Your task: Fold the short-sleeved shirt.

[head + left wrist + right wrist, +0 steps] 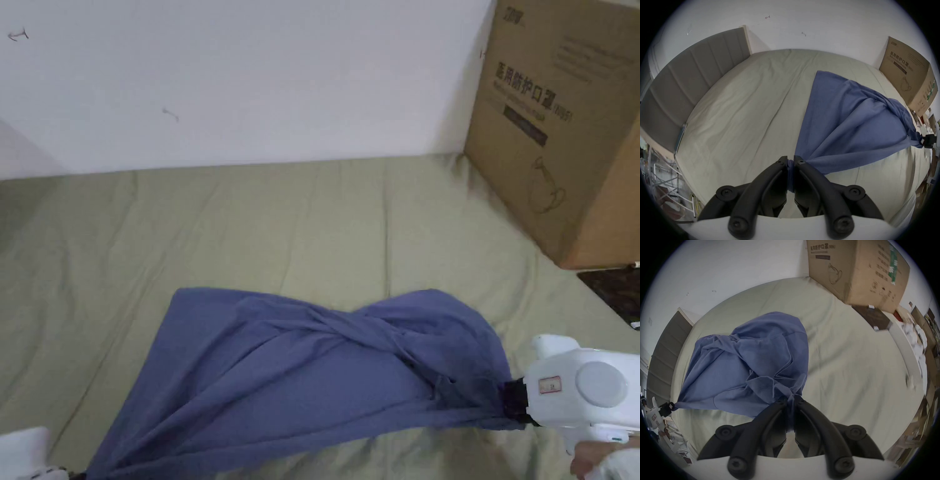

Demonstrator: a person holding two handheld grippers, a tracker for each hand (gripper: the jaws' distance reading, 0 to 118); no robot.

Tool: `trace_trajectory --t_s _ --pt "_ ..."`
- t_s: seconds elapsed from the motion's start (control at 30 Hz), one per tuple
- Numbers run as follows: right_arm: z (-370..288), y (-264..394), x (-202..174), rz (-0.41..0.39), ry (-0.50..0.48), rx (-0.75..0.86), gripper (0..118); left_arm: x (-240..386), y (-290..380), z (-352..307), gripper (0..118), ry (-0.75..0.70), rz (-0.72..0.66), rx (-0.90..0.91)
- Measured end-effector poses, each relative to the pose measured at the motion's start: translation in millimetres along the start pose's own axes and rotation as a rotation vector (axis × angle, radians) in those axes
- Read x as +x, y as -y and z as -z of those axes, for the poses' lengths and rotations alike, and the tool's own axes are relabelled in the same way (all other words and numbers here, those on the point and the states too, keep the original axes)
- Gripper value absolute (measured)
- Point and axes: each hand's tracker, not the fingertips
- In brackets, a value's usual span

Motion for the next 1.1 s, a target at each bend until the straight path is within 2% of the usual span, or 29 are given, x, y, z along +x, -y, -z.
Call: trace_trajectory --t_s 0.17,0.33,0.37,0.4,0.43,0.47,0.5,0.53,0.63,0.73,0.77,0.8,0.83,0.87,0.9,0.93,1.1 --pt "-24 69 14 0.023 -0.007 -0.021 7 -17 58 -27 6 -0.012 0.011 -0.033" --pt "-32 109 27 0.029 -0.017 -0.022 7 -31 88 -43 7 -0.005 -0.052 -0.027" --pt "-35 113 28 0.028 -0.022 -0.006 7 -32 91 -45 14 0.000 -0.053 -0.023" --pt "-37 116 28 0.032 -0.031 0.028 14 -33 91 -45 31 0.000 -0.056 -0.024" --pt "-35 116 32 0.039 -0.027 0.040 29 -33 91 -46 47 -0.003 -0.056 -0.030" --pt "-37 117 31 0.046 -0.018 0.038 52 -32 92 -48 67 -0.024 -0.041 -0.033" --pt "-40 118 31 0.049 0.001 0.036 80 -31 93 -52 94 -0.038 -0.037 -0.015" --pt "-43 119 30 0.045 0.012 0.036 90 -32 93 -56 107 -0.039 -0.035 -0.003" --pt "-62 128 26 0.021 0.018 0.096 90 -33 92 -75 110 0.001 -0.055 0.043" --pt "-87 142 15 0.006 -0.001 0.145 89 -31 92 -91 107 0.061 -0.066 0.074" --pt "-94 148 11 -0.007 -0.017 0.161 87 -28 94 -96 103 0.076 -0.067 0.080" --pt "-101 156 4 -0.015 -0.018 0.171 76 -26 96 -98 86 0.079 -0.065 0.081" --pt "-105 162 -1 -0.027 -0.019 0.183 62 -24 99 -99 62 0.078 -0.061 0.079" --pt "-106 168 -6 -0.027 -0.008 0.187 41 -22 102 -97 34 0.082 -0.058 0.077" --pt "-104 175 -11 -0.028 0.006 0.186 14 -20 107 -92 6 0.092 -0.050 0.063" --pt "-100 180 -14 -0.034 0.005 0.182 2 -19 111 -88 2 0.093 -0.051 0.047" --pt "-87 192 -21 -0.009 -0.017 0.126 1 -21 121 -78 0 0.092 -0.069 -0.014"
